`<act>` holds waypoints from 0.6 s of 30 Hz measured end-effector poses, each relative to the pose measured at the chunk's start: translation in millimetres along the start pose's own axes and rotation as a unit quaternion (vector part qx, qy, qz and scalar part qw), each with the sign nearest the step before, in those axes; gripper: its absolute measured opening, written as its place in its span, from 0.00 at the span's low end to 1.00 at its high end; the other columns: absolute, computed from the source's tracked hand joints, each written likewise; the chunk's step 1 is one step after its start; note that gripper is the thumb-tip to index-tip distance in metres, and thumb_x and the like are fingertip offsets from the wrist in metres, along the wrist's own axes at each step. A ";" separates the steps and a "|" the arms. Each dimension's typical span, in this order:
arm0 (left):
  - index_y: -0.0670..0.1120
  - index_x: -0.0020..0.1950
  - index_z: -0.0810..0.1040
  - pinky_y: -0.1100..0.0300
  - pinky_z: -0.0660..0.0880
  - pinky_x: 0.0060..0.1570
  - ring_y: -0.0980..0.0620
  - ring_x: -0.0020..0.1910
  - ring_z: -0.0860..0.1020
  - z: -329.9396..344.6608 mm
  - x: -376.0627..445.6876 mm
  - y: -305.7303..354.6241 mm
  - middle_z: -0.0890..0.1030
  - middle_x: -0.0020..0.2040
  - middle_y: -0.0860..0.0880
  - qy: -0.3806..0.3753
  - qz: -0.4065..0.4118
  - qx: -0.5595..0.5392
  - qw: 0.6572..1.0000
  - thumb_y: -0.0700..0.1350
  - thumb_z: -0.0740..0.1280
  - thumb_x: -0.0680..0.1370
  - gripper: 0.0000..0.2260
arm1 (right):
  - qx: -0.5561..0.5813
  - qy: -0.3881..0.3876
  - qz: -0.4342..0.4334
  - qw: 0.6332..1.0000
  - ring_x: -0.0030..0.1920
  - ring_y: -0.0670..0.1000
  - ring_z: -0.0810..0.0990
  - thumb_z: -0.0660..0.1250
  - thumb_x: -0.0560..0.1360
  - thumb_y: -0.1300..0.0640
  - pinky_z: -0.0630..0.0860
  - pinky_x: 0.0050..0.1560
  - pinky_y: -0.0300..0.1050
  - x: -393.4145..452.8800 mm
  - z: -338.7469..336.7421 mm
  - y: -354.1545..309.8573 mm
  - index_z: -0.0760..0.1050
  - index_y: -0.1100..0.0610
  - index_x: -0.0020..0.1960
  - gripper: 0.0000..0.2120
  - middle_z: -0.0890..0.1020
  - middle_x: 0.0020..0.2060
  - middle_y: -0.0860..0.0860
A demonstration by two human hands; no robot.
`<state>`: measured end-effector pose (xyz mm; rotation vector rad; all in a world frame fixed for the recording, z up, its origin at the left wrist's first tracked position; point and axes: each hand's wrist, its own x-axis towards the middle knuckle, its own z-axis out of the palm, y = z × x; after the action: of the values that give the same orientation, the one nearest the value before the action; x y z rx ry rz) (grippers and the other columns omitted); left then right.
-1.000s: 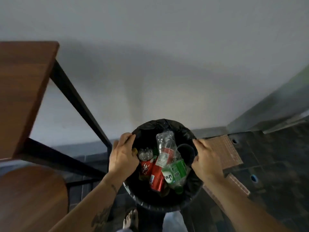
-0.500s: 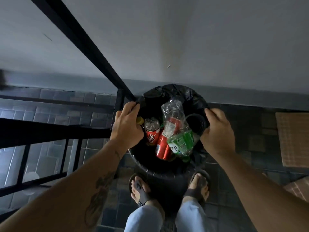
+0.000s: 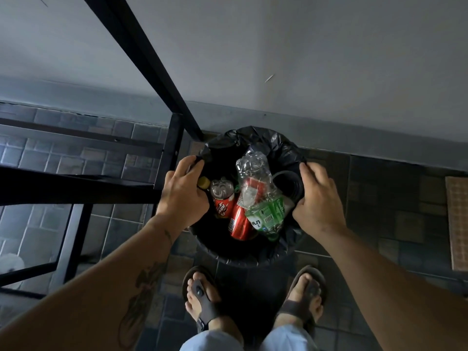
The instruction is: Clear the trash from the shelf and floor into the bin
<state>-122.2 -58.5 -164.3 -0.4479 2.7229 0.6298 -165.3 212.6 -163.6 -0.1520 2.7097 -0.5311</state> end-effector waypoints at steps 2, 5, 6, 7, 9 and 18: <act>0.49 0.76 0.65 0.58 0.67 0.53 0.45 0.61 0.68 -0.9 1.6 1.2 0.62 0.74 0.55 -0.008 -0.008 0.001 1.000 0.39 0.63 0.72 0.32 | -0.010 -0.012 0.001 1.000 0.62 0.61 0.68 0.67 0.67 0.67 0.73 0.54 0.50 4.2 -2.9 -1.5 0.60 0.60 0.77 0.40 0.62 0.73 0.52; 0.50 0.76 0.65 0.56 0.70 0.54 0.44 0.63 0.71 -8.1 0.5 6.6 0.62 0.75 0.56 -0.022 -0.019 -0.005 1.000 0.40 0.63 0.73 0.31 | -0.015 -0.043 -0.002 0.999 0.63 0.61 0.68 0.68 0.67 0.65 0.73 0.56 0.51 3.0 -10.7 -2.2 0.57 0.58 0.78 0.41 0.60 0.75 0.51; 0.50 0.76 0.65 0.55 0.71 0.56 0.44 0.64 0.71 -11.9 -1.6 9.8 0.63 0.75 0.55 -0.029 -0.021 -0.010 0.999 0.41 0.63 0.73 0.30 | -0.010 -0.054 -0.004 0.998 0.64 0.61 0.68 0.67 0.68 0.65 0.73 0.57 0.52 0.6 -14.8 -3.5 0.56 0.58 0.78 0.41 0.59 0.75 0.51; 0.50 0.76 0.66 0.54 0.72 0.57 0.44 0.64 0.71 -16.2 -4.5 13.6 0.63 0.75 0.55 -0.040 -0.022 -0.007 0.999 0.41 0.63 0.73 0.30 | -0.010 -0.065 -0.003 0.998 0.65 0.61 0.68 0.67 0.69 0.64 0.73 0.58 0.53 -2.7 -19.5 -5.1 0.55 0.57 0.78 0.41 0.58 0.76 0.51; 0.49 0.74 0.69 0.53 0.71 0.58 0.45 0.65 0.71 -27.7 -10.9 23.7 0.67 0.73 0.54 -0.048 -0.027 -0.011 0.998 0.41 0.63 0.73 0.27 | -0.007 -0.073 -0.001 0.997 0.68 0.60 0.66 0.65 0.72 0.61 0.71 0.62 0.54 -10.5 -33.0 -10.8 0.53 0.57 0.79 0.38 0.57 0.77 0.51; 0.51 0.67 0.76 0.52 0.77 0.55 0.49 0.58 0.77 -140.2 -85.7 113.7 0.77 0.64 0.52 -0.014 -0.003 -0.044 0.999 0.39 0.62 0.76 0.20 | 0.013 -0.097 -0.053 0.994 0.72 0.56 0.65 0.55 0.80 0.58 0.66 0.70 0.54 -66.4 -167.4 -69.7 0.55 0.55 0.78 0.27 0.64 0.75 0.53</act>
<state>-118.0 -7.1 28.7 -0.4641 2.6754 0.7518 -165.3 217.3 29.4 -0.3246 2.5153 -0.5515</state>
